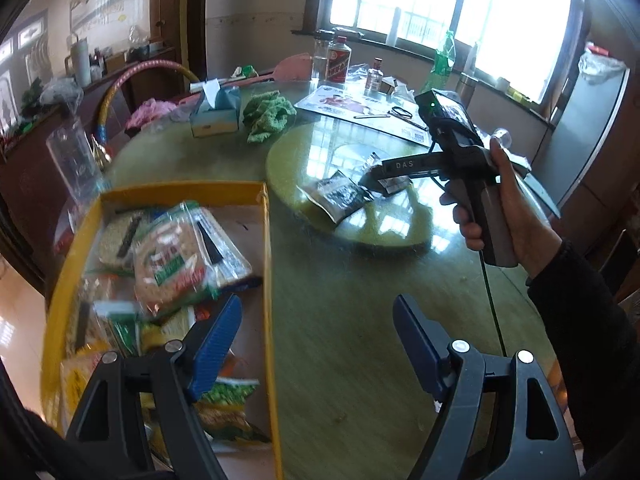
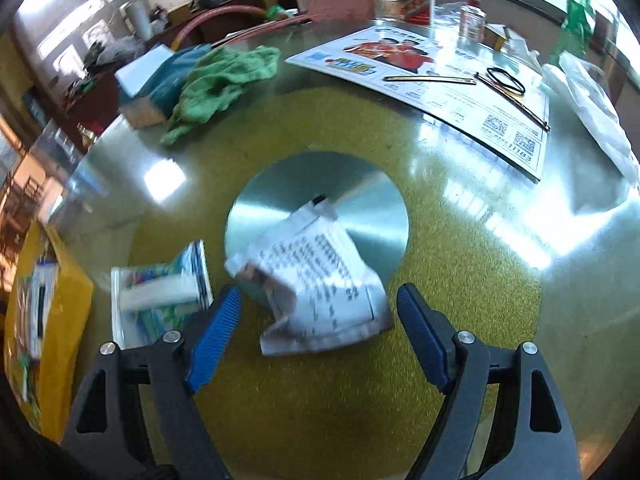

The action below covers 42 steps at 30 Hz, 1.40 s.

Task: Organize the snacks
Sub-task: 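Grasp the silver printed sachet with the right tool while the left tool approaches the blue-white bag, then grasp the blue-white bag with the left tool while the right tool holds the sachet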

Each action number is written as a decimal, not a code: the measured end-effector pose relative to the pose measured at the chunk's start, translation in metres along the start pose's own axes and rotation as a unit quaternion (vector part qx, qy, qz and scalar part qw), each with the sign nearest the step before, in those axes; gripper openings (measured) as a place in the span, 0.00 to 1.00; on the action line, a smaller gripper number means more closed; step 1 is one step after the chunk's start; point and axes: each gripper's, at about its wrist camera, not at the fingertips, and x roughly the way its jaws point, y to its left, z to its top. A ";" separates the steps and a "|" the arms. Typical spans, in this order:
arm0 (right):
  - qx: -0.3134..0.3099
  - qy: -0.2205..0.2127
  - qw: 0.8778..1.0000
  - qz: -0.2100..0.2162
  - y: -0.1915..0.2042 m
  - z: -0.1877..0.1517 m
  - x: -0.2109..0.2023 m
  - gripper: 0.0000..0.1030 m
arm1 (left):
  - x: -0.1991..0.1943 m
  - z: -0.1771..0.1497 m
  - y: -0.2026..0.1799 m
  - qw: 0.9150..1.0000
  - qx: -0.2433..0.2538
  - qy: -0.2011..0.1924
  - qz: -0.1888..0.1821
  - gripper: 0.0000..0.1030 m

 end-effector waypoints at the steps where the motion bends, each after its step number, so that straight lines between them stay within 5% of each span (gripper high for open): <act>1: 0.004 -0.001 1.000 -0.005 -0.001 0.000 0.000 0.69 | 0.001 0.002 -0.001 1.000 0.004 0.000 -0.001 0.76; 4: 0.013 -0.007 1.000 -0.021 -0.003 -0.005 -0.005 0.55 | 0.007 0.010 -0.003 1.000 0.016 0.006 0.004 0.76; 7: 0.025 -0.005 0.999 -0.023 -0.006 -0.022 -0.016 0.52 | 0.021 0.020 -0.004 0.999 0.029 0.016 0.009 0.76; 14: 0.053 -0.006 0.996 -0.068 -0.008 -0.098 -0.058 0.51 | 0.059 0.043 -0.024 0.995 0.082 0.043 0.022 0.76; 23: 0.130 -0.039 0.986 -0.101 -0.029 -0.190 -0.113 0.51 | 0.133 0.088 -0.058 0.979 0.188 0.049 0.059 0.76; 31: 0.128 -0.057 0.985 -0.096 -0.023 -0.203 -0.119 0.51 | 0.204 0.107 -0.058 0.969 0.215 0.112 0.056 0.77; 42: 0.114 -0.062 0.988 -0.085 -0.011 -0.204 -0.117 0.52 | 0.193 0.091 -0.076 0.959 0.238 0.156 0.019 0.77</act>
